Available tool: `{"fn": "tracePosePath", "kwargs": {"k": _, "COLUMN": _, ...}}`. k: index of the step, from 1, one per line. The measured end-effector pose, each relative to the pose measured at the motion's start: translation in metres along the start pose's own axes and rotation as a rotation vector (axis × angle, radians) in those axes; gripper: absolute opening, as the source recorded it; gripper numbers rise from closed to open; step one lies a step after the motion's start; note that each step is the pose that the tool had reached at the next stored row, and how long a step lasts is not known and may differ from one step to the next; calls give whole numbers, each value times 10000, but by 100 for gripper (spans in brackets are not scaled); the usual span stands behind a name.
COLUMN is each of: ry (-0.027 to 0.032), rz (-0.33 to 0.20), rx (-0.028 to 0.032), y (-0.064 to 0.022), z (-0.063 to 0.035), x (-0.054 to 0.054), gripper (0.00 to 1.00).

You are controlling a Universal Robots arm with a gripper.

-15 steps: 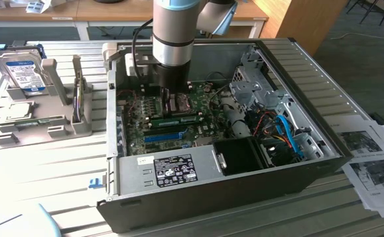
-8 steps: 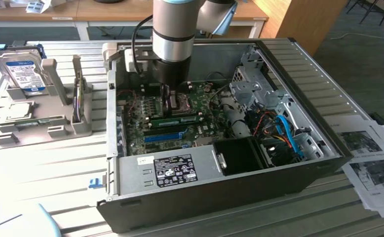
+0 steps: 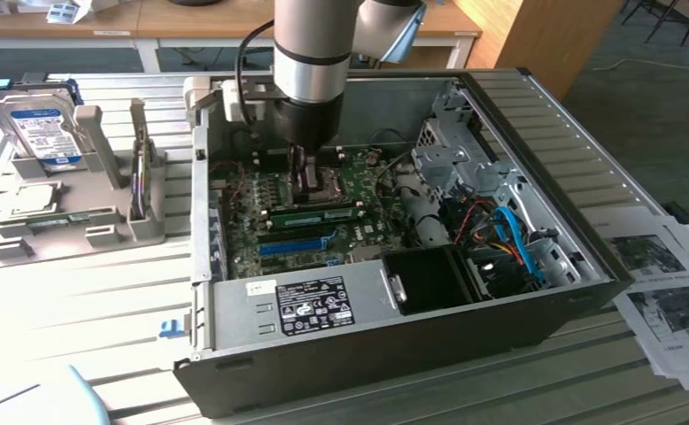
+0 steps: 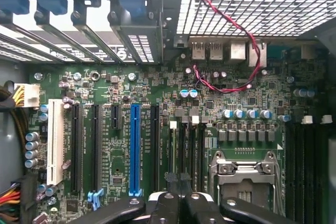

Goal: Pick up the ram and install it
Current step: 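Press down the ram until it locks into place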

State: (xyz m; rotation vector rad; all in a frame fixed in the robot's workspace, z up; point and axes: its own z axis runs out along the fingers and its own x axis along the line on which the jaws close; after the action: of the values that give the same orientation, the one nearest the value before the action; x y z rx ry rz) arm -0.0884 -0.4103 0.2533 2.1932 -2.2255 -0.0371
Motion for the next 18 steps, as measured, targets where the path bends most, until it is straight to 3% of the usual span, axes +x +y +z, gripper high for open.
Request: {"fn": "tracePosePath", "kwargs": {"k": 18, "ry": 11, "rz": 0, "rx": 0, "y": 6, "z": -256, "x": -1, "gripper": 9}}
